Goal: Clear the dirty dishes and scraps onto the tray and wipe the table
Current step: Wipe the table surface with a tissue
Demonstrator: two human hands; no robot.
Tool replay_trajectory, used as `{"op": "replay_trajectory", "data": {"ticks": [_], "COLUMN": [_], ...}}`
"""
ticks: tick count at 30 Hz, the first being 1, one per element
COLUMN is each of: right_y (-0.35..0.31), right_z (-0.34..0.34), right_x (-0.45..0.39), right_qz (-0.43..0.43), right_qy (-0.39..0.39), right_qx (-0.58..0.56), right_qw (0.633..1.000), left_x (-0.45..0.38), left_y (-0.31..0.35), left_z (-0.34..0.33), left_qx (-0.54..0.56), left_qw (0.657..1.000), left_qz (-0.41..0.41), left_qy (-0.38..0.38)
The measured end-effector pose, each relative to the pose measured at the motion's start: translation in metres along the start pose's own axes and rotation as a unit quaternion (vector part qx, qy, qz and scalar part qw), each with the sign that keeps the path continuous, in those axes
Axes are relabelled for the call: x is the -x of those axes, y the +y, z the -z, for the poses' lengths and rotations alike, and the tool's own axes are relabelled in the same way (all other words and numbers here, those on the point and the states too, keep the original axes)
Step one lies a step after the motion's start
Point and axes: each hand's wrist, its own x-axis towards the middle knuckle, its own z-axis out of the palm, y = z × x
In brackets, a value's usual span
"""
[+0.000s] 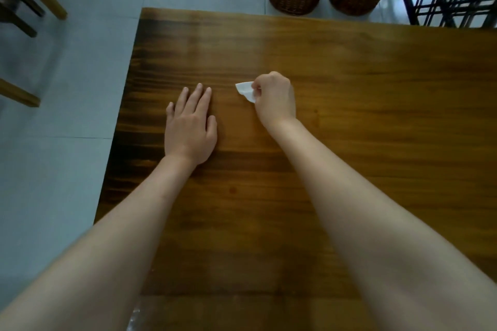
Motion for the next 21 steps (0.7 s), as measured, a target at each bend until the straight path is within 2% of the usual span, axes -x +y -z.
{"op": "replay_trajectory", "data": {"ticks": [3,6,11,17,21], "right_y": [-0.001,0.003,-0.004,0.008,0.018], "right_z": [-0.003,0.000,-0.004,-0.005,0.004], "right_x": [0.010,0.012,-0.005,0.030,0.010], "right_qz": [0.034,0.063,0.024,0.091,0.047], "right_qy": [-0.004,-0.021,0.004,-0.003,-0.001], "right_qx": [0.026,0.001,-0.031,-0.012,0.011], "right_qw": [0.999,0.998,0.999,0.996,0.999], "left_x": [0.001,0.001,0.001,0.000,0.001], "left_y": [0.001,0.001,-0.001,0.001,0.001], "left_z": [0.001,0.002,0.001,0.001,0.002], "left_qx": [0.002,0.009,0.012,0.006,0.003], "left_qw": [1.000,1.000,1.000,1.000,1.000], "left_qz": [-0.001,-0.002,-0.001,-0.004,-0.003], "left_qy": [-0.002,-0.003,0.005,0.003,0.002]}}
